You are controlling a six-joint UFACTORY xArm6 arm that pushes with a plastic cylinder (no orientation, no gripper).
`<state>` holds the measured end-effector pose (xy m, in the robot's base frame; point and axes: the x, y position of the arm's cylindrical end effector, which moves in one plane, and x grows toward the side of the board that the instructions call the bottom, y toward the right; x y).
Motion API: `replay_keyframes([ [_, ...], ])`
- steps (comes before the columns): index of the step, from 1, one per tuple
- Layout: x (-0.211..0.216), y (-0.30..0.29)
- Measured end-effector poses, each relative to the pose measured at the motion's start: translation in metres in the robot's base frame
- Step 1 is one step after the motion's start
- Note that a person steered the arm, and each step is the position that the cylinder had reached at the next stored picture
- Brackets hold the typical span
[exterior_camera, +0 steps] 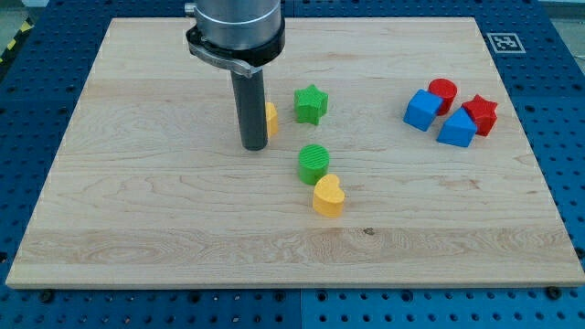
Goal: Move the yellow heart towards the blue cube
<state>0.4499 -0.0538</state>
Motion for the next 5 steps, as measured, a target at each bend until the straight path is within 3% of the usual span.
replay_keyframes([
  [2,0.058,0.001],
  [4,0.124,0.067],
  [5,0.126,0.091],
])
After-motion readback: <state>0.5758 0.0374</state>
